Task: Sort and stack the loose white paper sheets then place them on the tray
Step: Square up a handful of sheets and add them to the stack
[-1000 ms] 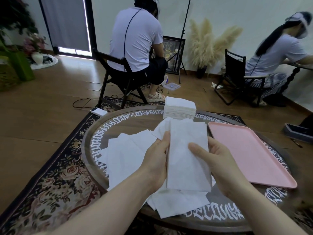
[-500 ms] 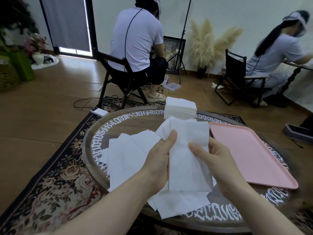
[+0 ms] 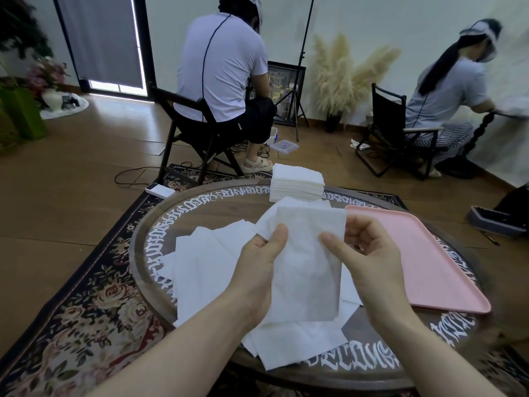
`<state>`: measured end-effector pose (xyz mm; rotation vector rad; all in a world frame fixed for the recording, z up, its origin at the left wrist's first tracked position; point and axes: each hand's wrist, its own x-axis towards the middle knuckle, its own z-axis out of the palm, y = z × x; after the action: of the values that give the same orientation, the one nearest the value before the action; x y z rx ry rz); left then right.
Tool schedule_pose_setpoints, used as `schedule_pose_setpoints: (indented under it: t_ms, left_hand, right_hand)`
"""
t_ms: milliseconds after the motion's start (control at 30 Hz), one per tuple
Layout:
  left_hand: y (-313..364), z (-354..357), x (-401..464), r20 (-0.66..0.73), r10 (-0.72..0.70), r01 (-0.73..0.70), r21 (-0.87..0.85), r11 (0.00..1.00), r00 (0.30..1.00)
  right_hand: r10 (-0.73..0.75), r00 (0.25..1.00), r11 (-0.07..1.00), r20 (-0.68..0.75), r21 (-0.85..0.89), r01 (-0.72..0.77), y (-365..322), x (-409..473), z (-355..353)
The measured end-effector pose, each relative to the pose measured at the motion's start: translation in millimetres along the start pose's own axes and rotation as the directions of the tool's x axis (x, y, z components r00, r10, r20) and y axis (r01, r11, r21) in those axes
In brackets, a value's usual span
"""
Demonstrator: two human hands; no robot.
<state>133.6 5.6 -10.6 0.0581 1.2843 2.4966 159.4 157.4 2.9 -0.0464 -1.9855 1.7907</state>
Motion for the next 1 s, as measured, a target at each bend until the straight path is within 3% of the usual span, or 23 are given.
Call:
schedule_pose_setpoints:
  t_ms: [167, 367, 533, 700, 800, 1000]
  left_hand:
    - [0, 0, 0, -0.015, 0.018, -0.019, -0.014, 1.000, 1.000]
    - [0, -1, 2, -0.045, -0.002, 0.002, 0.011, 1.000, 0.999]
    - [7, -2, 1, -0.082, -0.006, 0.012, 0.077, 0.997, 0.997]
    - [16, -5, 2, -0.143, 0.051, -0.012, 0.259, 0.966, 0.988]
    - [20, -6, 2, -0.162, 0.058, -0.008, 0.292, 0.956, 0.985]
    - [13, -2, 0, -0.195, 0.050, -0.004, 0.231, 0.973, 0.980]
  right_hand:
    - [-0.041, 0.999, 0.999, -0.016, 0.032, 0.042, 0, -1, -2]
    - [0.115, 0.979, 0.993, 0.170, 0.010, -0.119, 2, -2, -1]
    - [0.107, 0.982, 0.992, 0.155, 0.050, -0.116, 7, 1, -3]
    - [0.127, 0.991, 0.958, 0.046, 0.252, -0.135, 3, 14, -12]
    - [0.154, 0.984, 0.901, 0.091, 0.395, -0.178, -4, 20, -20]
    - [0.300, 0.926, 0.884, 0.228, 0.298, -0.360, 9, 3, -4]
